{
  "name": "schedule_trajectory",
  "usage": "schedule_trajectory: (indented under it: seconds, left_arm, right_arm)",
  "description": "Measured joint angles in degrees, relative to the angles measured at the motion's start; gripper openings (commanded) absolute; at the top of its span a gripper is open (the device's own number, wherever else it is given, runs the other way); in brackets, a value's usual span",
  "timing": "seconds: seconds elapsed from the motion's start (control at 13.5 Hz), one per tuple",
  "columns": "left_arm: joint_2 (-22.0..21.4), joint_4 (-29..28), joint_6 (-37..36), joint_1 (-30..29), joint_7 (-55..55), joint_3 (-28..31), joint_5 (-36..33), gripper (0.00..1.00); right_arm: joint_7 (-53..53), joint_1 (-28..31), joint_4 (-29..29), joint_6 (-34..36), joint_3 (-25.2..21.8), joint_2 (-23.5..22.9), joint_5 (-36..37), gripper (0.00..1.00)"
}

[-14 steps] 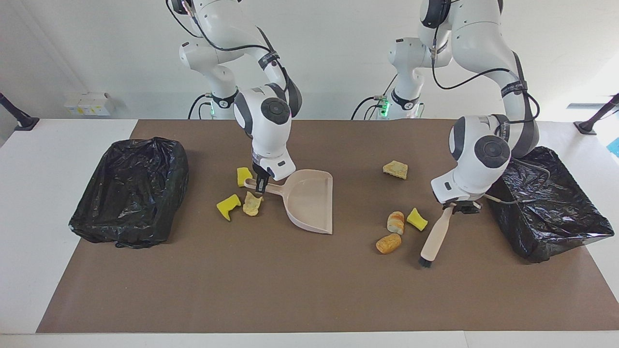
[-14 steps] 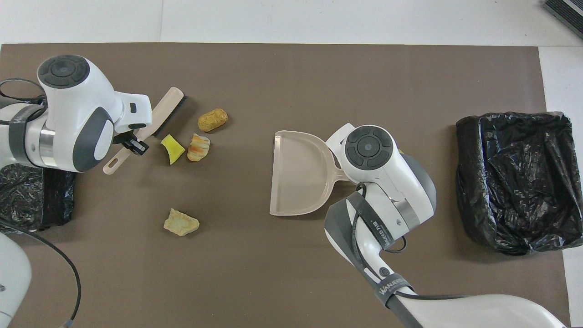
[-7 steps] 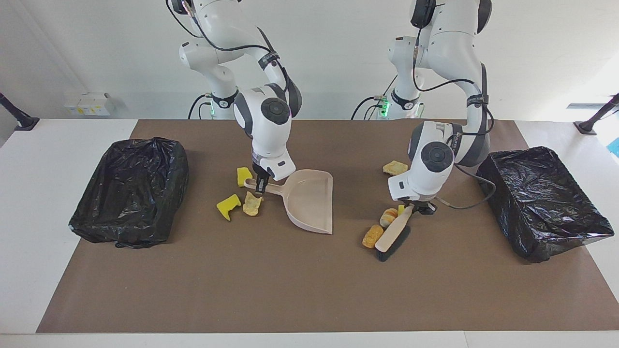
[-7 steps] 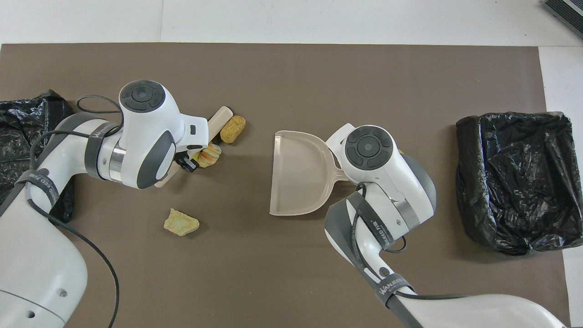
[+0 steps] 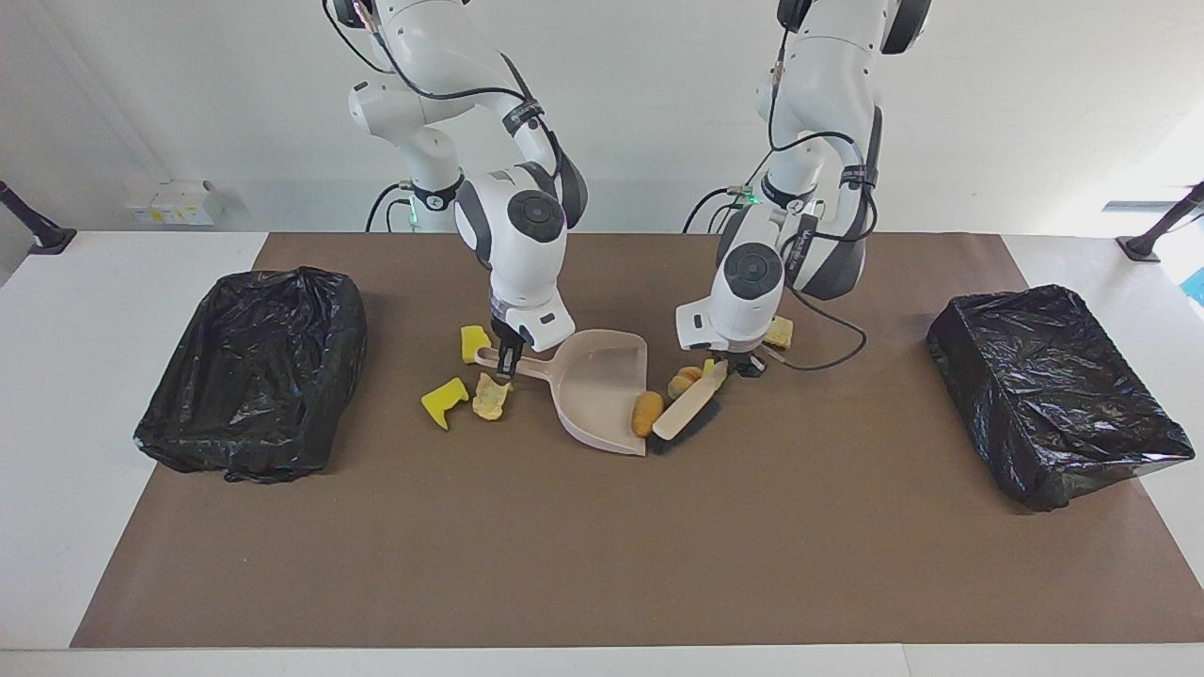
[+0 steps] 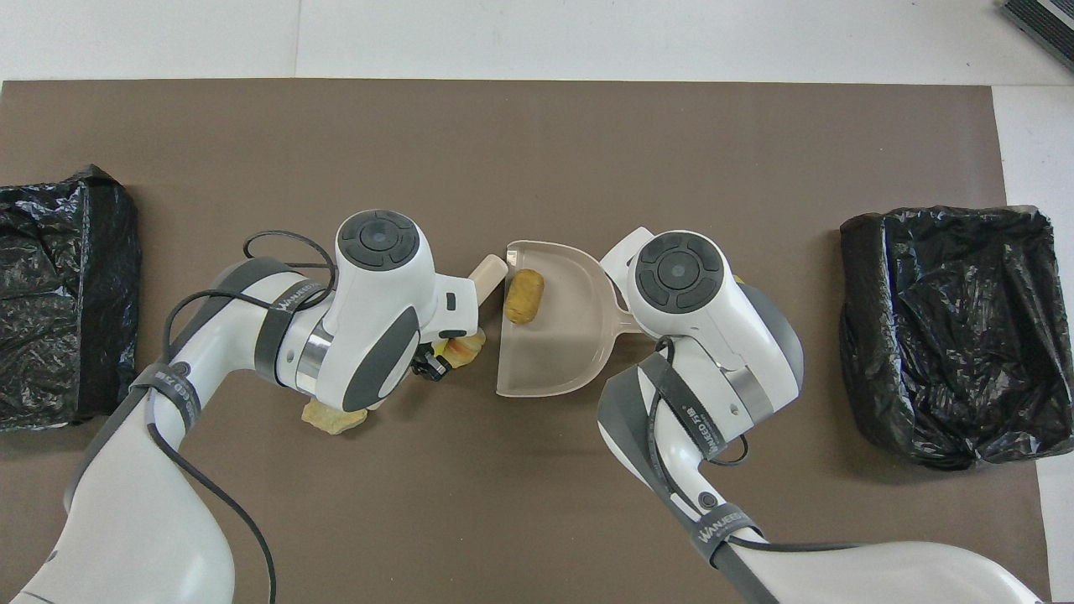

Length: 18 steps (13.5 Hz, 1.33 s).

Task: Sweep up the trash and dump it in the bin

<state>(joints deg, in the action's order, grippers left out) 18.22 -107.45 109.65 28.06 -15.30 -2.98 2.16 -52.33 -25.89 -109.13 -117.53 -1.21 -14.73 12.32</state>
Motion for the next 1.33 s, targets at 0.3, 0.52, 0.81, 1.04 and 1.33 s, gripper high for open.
schedule_trajectory:
  seconds: [0.3, 0.52, 0.81, 1.04, 1.33]
  left_arm:
    - [-2.60, -0.19, -1.56, 5.42, 11.25, -0.12, 3.76, 0.00]
    - [-7.03, -0.17, -3.56, 4.19, 13.93, 0.87, 5.78, 0.00]
    - [-12.38, -0.31, -13.51, -1.61, 16.80, 1.73, 6.17, 0.00]
    - [-14.58, -2.03, -19.68, -6.64, 19.81, 1.95, 5.90, 0.00]
    - [-18.91, -11.24, -20.39, -9.07, 33.19, 2.00, 4.49, 0.00]
  right_arm:
    - [0.00, 0.00, -0.02, -0.01, 0.00, 0.00, -0.01, 0.00]
    - [0.00, 0.00, -0.02, -0.01, 0.00, 0.00, -0.01, 0.00]
    - [-0.02, 0.00, -0.02, -0.01, 0.00, 0.00, -0.01, 0.00]
    - [-6.55, 0.16, -0.03, -0.38, -0.03, -0.04, -0.01, 0.00]
    - [-15.60, 1.82, -0.19, -4.36, -0.08, -0.86, -0.01, 0.00]
